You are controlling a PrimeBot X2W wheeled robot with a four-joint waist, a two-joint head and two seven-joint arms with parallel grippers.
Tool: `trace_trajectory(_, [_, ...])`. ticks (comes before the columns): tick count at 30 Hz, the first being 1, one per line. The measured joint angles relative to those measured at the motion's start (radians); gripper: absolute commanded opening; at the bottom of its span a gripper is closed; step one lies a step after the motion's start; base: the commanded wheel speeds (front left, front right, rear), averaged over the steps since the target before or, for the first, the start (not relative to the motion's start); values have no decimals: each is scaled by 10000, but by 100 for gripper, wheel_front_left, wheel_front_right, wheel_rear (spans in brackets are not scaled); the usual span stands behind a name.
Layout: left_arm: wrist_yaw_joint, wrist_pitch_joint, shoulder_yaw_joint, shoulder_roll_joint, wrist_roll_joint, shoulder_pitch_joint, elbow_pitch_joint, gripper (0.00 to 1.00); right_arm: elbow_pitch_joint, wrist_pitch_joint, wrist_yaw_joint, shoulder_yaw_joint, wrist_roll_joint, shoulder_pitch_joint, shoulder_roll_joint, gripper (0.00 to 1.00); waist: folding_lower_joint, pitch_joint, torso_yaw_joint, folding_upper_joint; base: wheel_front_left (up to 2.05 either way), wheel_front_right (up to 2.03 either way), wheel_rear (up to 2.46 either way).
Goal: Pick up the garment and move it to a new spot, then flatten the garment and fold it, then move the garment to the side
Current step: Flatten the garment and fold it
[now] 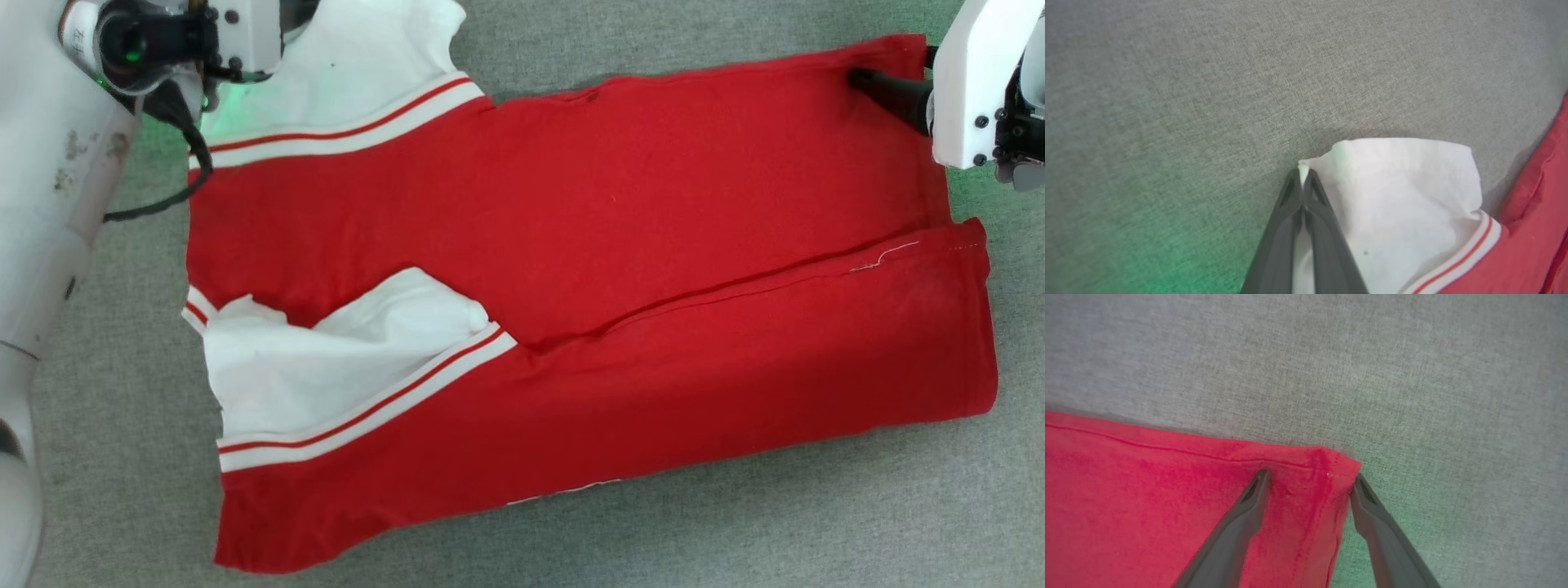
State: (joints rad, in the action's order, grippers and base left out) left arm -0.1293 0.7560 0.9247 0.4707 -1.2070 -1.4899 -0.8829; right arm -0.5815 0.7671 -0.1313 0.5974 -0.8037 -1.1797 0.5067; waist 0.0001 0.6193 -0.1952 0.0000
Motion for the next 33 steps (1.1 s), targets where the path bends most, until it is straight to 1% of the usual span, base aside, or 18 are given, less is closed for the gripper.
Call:
trace_trajectory(1, [0, -13, 17, 2, -19, 0, 31, 0, -40, -23, 0, 65, -50, -23, -13, 0, -1, 3, 4, 0, 0, 0, 0])
trace_trajectory(6, [2, -380, 77, 12, -219, 148, 161, 0, -192, -581, 4, 286, -311, -43, -31, 0, -1, -93, 36, 0, 0, 0, 0])
trace_trajectory(8, [2, -531, 42, -2, -458, 333, 280, 0, -278, -865, 0, 328, -430, 0, -2, 0, 0, -214, 71, 0, 0, 0, 0])
trace_trajectory(12, [2, -802, 84, 104, -909, 927, 922, 0, -153, -1281, 0, 585, -619, 391, 318, 0, 0, -616, 174, 0, 0, 0, 0])
trace_trajectory(14, [2, -1016, 130, 282, -1076, 1219, 1484, 0, 46, -1442, 0, 696, -729, 658, 554, 0, 0, -875, 240, 0, 0, 0, 0])
trace_trajectory(18, [2, -1657, 105, 1051, -1486, 1791, 3080, 0, 771, -1651, 0, 938, -980, 1313, 1168, 0, -1, -1467, 404, 0, 0, 0, 0])
trace_trajectory(23, [2, -2591, 255, 2052, -1839, 3176, 5344, 0, 1894, -1871, 0, 947, -1419, 2488, 1996, 0, 0, -2224, 673, 0, 0, 0, 0])
trace_trajectory(28, [2, -3559, 359, 3095, -2140, 4696, 7459, 0, 3012, -2008, 0, 495, -1806, 3742, 2784, 0, -1, -2888, 1018, 0, 0, 0, 0])
trace_trajectory(33, [2, -4456, 341, 4238, -2383, 6156, 8984, 0, 3981, -1933, 0, -104, -1921, 5081, 3365, 0, -1, -3337, 1437, 0, 0, 0, 0])
